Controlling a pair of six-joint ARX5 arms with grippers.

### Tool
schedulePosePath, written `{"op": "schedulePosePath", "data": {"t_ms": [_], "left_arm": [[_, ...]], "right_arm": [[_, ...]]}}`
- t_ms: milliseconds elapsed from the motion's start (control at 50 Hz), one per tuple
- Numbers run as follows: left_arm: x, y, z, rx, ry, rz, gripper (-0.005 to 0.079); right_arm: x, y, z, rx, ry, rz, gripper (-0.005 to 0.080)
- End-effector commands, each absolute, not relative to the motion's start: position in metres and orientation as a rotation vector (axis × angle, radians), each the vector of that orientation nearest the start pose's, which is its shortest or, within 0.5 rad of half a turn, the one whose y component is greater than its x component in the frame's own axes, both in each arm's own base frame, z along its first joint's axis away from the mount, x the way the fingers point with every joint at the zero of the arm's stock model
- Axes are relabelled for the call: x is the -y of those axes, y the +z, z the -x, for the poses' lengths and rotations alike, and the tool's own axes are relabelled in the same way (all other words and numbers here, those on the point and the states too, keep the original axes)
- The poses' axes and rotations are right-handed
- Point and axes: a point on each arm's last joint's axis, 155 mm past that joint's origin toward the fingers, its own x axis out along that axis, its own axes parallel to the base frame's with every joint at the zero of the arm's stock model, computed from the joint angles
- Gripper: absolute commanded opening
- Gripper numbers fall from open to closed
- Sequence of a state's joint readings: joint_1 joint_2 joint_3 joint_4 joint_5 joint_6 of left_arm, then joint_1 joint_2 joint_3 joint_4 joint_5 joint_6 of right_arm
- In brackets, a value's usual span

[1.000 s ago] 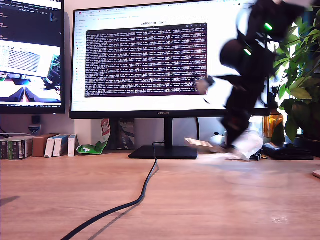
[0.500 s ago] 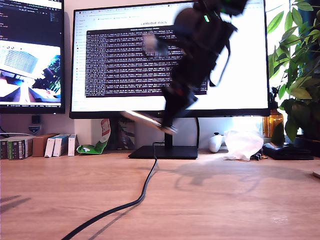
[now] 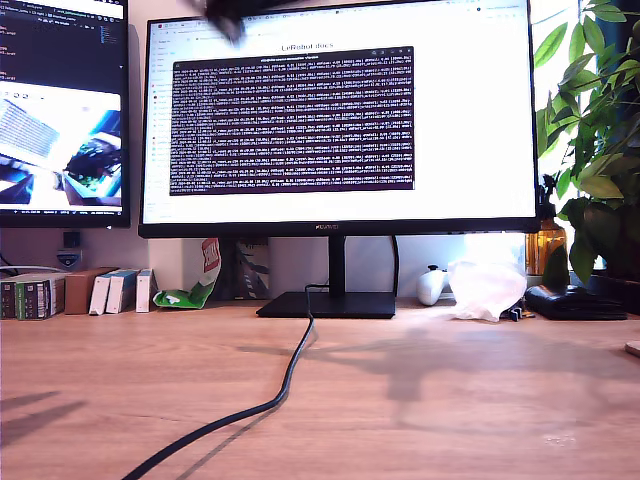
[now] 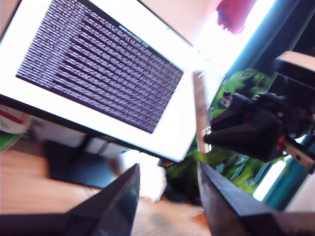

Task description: Pick the metallic laser pointer with your right arm, pass it to your left arm, then place it down to the left side of the table

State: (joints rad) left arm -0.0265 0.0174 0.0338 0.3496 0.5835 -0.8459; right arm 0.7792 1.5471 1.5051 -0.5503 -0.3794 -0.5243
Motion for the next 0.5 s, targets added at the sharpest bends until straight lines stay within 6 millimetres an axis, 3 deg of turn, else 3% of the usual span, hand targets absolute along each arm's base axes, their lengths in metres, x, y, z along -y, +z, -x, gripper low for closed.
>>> {"op": "schedulePosePath", "data": {"t_ms": [0,120,480], "left_arm": [[0.108,0.269,-0.196,0.135,-0.752,0.721,0.0347],[0.107,0.286,-0.187,0.190,-0.794,0.760,0.0346],[0.111,0.294,-0.182,0.215,-0.832,0.743,0.0343]], "right_arm": [[-0.384,0.283,-0.267,-0.308,1.302,0.549,-0.0013],[-0.395,0.287,-0.251,-0.303,1.351,0.521,-0.0013],[-0.435,0.302,-0.190,-0.216,1.512,0.496,-0.0013]]}}
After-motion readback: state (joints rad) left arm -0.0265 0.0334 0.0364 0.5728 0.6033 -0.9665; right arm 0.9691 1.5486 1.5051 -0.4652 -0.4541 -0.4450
